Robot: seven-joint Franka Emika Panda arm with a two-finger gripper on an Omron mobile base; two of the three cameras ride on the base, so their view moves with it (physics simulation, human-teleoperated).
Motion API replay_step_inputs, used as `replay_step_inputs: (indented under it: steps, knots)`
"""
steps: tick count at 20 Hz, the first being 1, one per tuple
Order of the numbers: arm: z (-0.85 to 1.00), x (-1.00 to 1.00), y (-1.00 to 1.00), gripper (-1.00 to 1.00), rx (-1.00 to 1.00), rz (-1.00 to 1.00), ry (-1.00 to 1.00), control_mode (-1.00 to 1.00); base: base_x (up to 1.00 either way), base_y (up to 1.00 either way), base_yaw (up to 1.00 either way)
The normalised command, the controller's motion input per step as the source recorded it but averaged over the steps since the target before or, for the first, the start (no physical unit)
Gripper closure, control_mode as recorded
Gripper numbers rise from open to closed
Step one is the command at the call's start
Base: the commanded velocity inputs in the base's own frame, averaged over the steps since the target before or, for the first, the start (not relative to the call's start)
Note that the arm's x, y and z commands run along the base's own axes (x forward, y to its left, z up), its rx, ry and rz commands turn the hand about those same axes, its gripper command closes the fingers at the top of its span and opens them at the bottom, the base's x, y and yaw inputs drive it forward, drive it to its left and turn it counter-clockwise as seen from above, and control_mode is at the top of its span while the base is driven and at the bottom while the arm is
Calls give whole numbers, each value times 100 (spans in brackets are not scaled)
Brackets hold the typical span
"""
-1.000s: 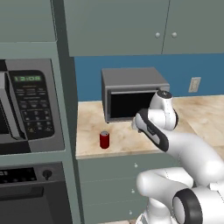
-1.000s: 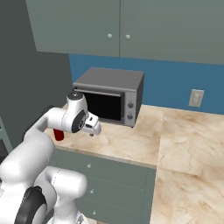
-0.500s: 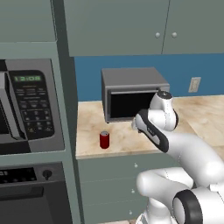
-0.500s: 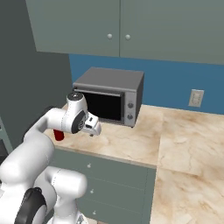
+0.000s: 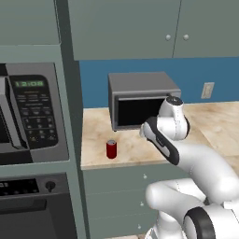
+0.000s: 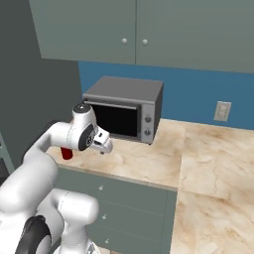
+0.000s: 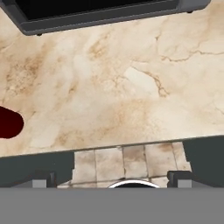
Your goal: Four empty soda cans are scattered around the kitchen. Gather all the cans and cluster them next to the stove for recycling.
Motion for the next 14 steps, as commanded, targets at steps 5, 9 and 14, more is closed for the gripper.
replay_step_inputs:
  steps: [5,9,14]
  knots:
    - [22,-2,14,-100,0,-3,0,-100,0,0,0]
    - [20,-2,16,-100,0,-1,5,-100,0,0,0]
    - [15,0,22,-100,0,1,1,-100,0,0,0]
